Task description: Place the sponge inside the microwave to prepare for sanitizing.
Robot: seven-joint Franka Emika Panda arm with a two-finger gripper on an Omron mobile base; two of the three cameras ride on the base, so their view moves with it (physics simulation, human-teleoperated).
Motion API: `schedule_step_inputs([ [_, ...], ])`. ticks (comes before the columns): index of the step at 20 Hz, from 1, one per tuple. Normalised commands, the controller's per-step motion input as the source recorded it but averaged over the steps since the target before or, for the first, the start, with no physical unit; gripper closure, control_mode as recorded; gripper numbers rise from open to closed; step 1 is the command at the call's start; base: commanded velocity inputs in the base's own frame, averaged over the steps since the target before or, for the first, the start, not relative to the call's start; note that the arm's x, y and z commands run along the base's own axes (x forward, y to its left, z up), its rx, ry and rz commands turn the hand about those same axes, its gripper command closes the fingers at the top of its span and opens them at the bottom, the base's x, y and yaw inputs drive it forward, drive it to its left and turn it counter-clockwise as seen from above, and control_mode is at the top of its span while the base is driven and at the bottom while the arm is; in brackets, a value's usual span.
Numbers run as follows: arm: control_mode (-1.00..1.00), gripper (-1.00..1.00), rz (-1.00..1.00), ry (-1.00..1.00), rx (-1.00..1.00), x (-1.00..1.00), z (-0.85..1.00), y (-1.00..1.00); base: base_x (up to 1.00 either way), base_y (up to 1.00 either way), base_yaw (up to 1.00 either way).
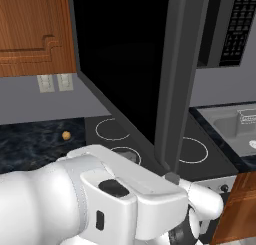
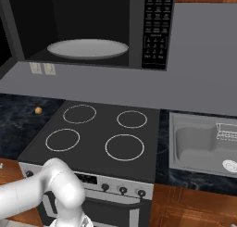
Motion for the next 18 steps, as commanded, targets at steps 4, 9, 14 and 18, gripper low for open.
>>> schedule_step_inputs([
  [4,-1.00,-1.00,0.31,0.00,0.12,-0.74,0.00,-0.38,0.00,0.00,0.00],
  [9,-1.00,-1.00,0.27,0.10,0.12,-0.08,0.05,-0.40,0.00,0.00,0.00],
  [14,-1.00,-1.00,0.25,0.31,0.23,0.00,0.02,-0.46,0.00,0.00,0.00],
  [18,-1.00,-1.00,0.33,0.40,0.41,0.00,0.01,-0.63,0.00,0.00,0.00],
])
